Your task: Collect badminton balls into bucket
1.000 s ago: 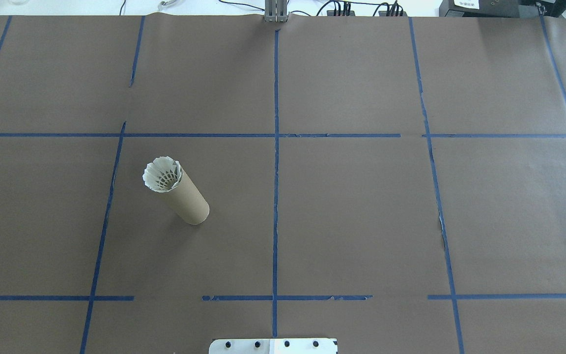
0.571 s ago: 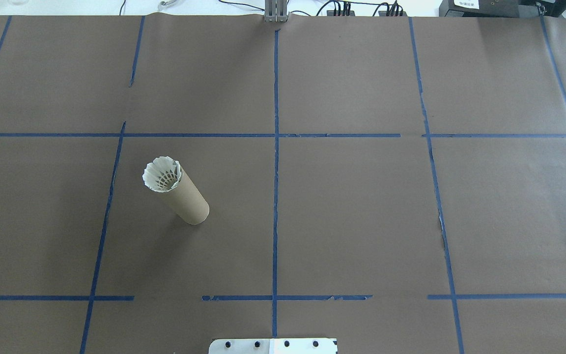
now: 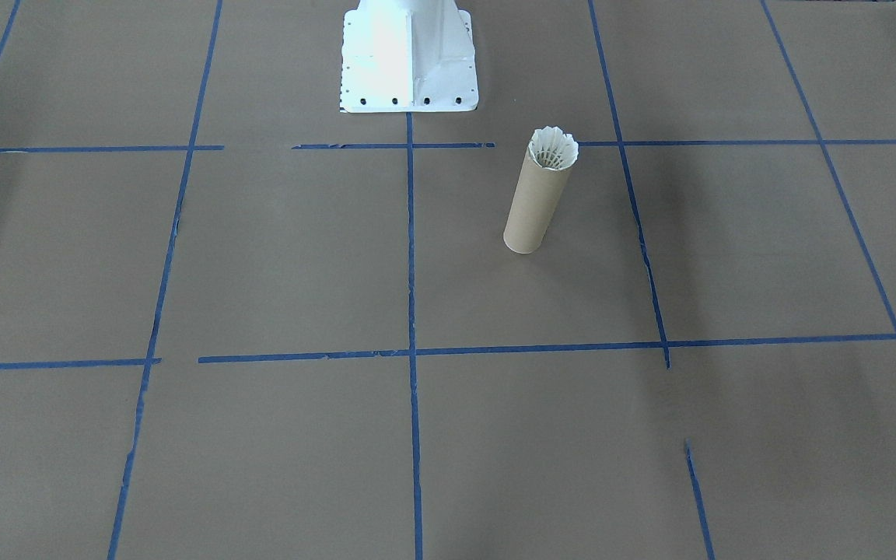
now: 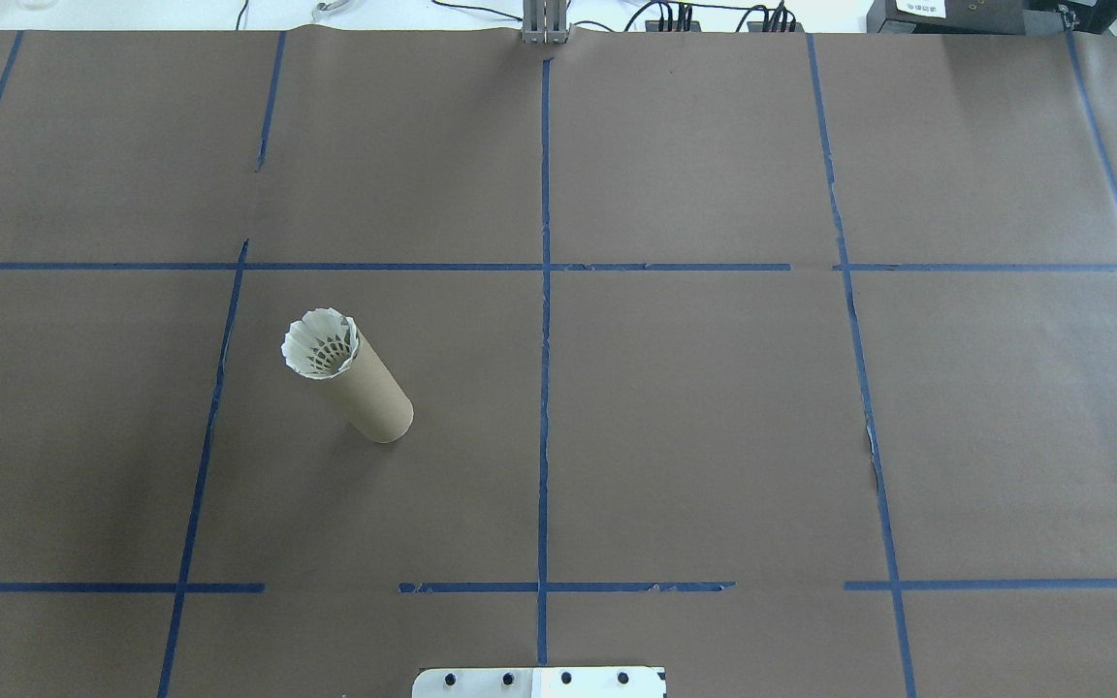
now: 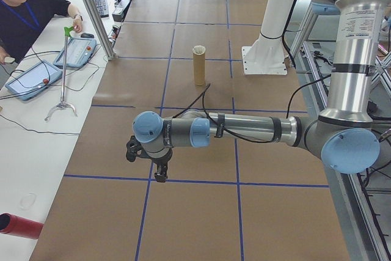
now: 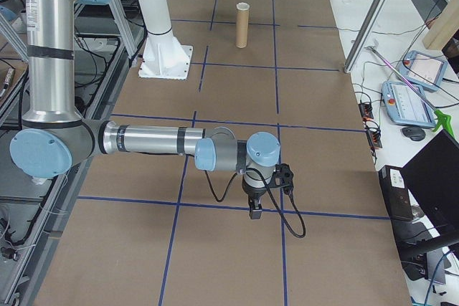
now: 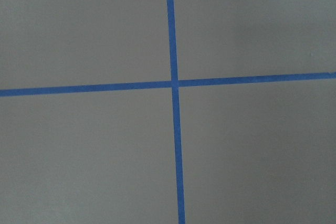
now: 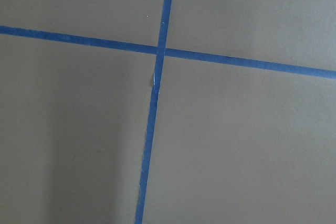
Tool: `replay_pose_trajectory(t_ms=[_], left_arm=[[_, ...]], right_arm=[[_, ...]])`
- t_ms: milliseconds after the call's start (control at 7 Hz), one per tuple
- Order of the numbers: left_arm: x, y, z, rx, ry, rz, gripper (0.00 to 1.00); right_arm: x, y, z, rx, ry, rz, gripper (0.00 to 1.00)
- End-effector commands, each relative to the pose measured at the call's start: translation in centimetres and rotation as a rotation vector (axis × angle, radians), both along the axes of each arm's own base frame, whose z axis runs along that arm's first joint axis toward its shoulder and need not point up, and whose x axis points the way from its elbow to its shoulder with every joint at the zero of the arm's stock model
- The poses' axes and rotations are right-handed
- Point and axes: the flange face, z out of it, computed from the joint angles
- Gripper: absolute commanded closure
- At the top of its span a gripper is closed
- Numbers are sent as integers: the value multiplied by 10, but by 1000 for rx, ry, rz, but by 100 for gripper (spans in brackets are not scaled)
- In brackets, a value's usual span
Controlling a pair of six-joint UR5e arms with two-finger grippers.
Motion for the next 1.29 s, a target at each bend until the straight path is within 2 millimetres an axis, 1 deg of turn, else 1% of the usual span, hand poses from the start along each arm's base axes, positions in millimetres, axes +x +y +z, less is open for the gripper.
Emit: replay_pose_trajectory(t_ms=[0,143,286,429,714,1143], left_arm=[[-2,3,5,-12,-40,-4,0],[-3,6,5,-15,-42,-5,0],[-3,5,-2,-1,-48,-5,0],[-3,10,5,-8,-48,0,0],[-3,6,-9,17,-48,-5,0],[-3,9,-21,41,-48,-5,0]], right_arm=[[0,0,0,0,0,0,0],[0,0,0,0,0,0,0],[0,0,0,0,0,0,0],[0,0,0,0,0,0,0],[0,0,0,0,0,0,0],[0,0,0,0,0,0,0]])
